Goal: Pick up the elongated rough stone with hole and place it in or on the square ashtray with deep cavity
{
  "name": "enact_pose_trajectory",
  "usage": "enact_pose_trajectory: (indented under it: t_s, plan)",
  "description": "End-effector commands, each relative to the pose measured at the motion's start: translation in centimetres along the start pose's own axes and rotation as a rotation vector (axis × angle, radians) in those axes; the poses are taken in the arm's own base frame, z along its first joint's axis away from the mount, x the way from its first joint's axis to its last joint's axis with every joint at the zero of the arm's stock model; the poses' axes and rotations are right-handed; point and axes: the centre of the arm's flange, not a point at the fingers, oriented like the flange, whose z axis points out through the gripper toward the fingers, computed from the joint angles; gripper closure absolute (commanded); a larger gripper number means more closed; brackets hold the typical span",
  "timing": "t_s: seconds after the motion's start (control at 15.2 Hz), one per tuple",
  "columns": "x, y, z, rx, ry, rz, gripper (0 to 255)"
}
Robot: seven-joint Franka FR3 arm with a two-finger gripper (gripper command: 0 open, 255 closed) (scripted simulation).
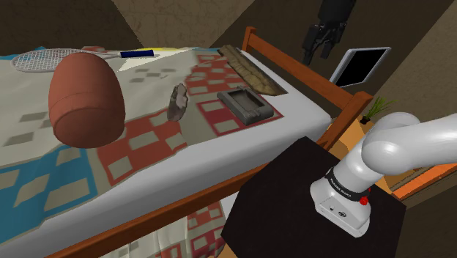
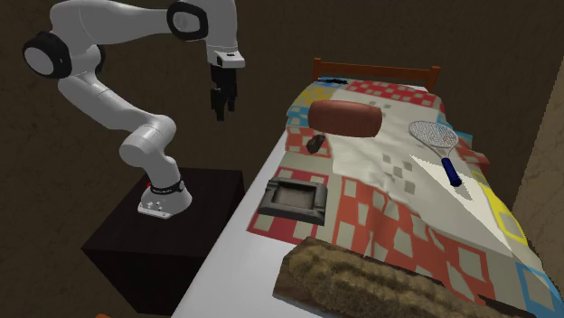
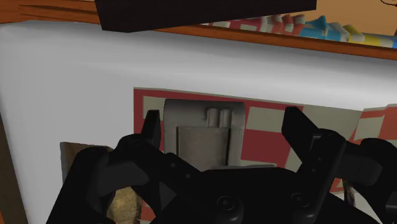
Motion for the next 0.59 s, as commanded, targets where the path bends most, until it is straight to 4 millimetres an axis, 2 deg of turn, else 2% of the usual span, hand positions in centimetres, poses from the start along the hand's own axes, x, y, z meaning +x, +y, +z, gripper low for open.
enact_pose_trajectory:
  t_s: [0.0,0.53]
  plan:
    - [0.0,0.0,0.0,0.0,0.0,0.0,0]
    - [6.7,-6.0,4.0,0.04,0.031,-0.01,0]
